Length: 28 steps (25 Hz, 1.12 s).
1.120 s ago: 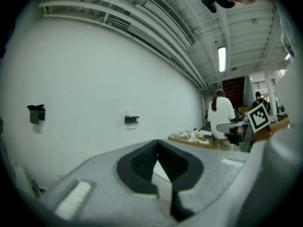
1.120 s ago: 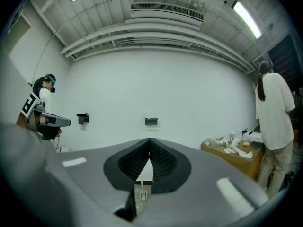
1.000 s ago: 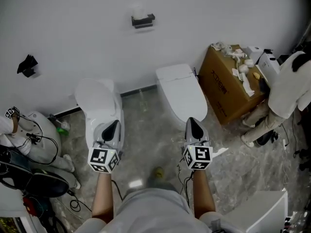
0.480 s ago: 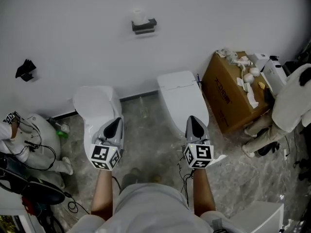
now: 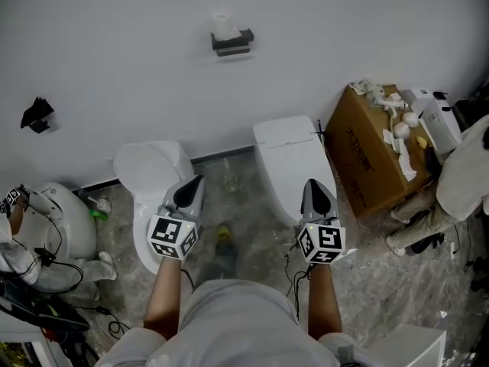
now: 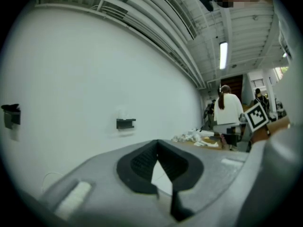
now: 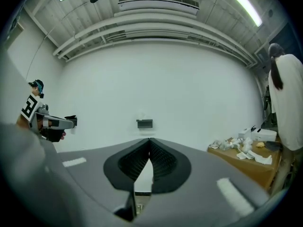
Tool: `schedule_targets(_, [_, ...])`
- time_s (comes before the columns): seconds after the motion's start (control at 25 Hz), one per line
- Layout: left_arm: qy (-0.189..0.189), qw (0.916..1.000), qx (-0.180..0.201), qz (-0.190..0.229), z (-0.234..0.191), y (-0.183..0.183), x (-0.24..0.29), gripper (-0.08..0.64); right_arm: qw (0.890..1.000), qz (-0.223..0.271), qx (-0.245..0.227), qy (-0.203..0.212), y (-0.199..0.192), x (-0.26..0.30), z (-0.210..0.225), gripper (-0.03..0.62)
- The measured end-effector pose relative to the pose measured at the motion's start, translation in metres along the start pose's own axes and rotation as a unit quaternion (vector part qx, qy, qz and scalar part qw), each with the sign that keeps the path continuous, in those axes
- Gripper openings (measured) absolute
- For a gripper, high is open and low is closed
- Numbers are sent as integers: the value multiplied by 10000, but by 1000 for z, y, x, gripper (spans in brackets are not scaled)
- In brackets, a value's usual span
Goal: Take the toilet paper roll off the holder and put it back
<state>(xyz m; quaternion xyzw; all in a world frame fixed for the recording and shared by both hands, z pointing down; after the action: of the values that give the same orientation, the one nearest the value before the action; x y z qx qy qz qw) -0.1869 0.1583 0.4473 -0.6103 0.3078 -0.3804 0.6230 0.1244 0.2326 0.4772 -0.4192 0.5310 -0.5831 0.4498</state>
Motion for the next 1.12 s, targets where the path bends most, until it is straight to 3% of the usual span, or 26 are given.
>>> schedule_targets(0.84, [-98, 9998, -57, -148, -162, 15, 226, 0, 9999, -45, 50, 85, 21, 286, 38, 0])
schedule_targets(1.12, [-232, 9994, -87, -232, -198, 11, 276, 0, 9999, -126, 81, 79, 18, 351, 42, 0])
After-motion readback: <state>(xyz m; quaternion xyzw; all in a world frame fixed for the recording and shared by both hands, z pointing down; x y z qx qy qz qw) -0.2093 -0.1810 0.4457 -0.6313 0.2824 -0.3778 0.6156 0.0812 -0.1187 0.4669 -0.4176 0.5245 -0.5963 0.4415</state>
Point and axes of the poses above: the fingertips, and each gripper's own axes: x forward along the fingers, z to its right, y out of its top, the point moved 8 cm from there along -x, backward along the fingers, and after that the axes turned 11 degrees about y, right-handed, at the moved point
